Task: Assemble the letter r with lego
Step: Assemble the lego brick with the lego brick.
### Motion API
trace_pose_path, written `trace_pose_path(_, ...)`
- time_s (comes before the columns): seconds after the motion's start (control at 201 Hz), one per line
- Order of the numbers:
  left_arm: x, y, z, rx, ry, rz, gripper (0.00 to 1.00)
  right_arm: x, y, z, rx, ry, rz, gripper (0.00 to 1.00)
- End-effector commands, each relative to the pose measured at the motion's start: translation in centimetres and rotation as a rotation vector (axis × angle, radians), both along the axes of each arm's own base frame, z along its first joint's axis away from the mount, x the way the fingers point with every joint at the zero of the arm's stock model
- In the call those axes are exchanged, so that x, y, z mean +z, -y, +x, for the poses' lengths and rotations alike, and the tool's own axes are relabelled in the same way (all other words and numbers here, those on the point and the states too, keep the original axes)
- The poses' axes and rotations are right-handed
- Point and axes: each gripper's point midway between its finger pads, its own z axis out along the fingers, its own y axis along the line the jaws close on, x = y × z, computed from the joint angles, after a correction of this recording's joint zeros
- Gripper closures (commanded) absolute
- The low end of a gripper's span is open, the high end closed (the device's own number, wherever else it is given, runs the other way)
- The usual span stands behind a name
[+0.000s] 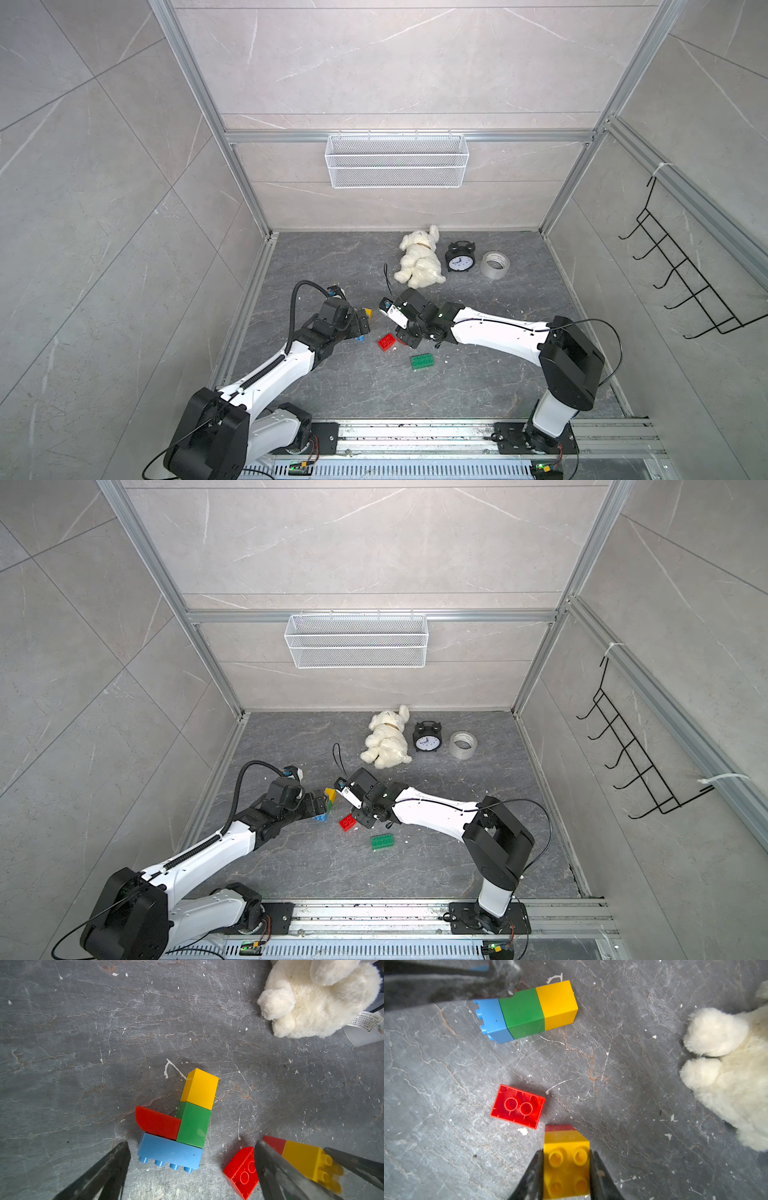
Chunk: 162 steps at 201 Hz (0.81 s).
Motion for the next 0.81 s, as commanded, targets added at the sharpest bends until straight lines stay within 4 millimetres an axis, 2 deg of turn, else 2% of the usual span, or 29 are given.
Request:
trace_pose_path(0.0, 1.5, 0.0, 0.7, 0.008, 0.042, -0.012, 0.04, -7.0, 5.3, -3.8, -0.015, -0.172, -0.264, 0.78)
trace_pose_path(0.254, 1.4, 0.0, 0.7, 0.009, 0.04, -0.015, 0.04, -1.8, 3.1, 1.7, -0.141, 0.046, -0.132, 0.78)
trace_pose_path(0.388, 1.5, 0.0, 0.7, 0.012, 0.043, -0.021, 0.04, 0.1, 2.6, 3.8, -0.21, 0.132, -0.101, 0.78)
trace_pose_path(0.647, 1.8, -0.1, 0.7, 0.011, 0.051, -0.018, 0.04, 1.5, 2.2, 5.5, -0.31, 0.147, -0.011, 0.77)
trace_pose_path(0.801, 1.7, -0.1, 0.7, 0.01, 0.049, -0.016, 0.04, 1.5, 3.2, 6.3, -0.415, 0.104, 0.084, 0.76)
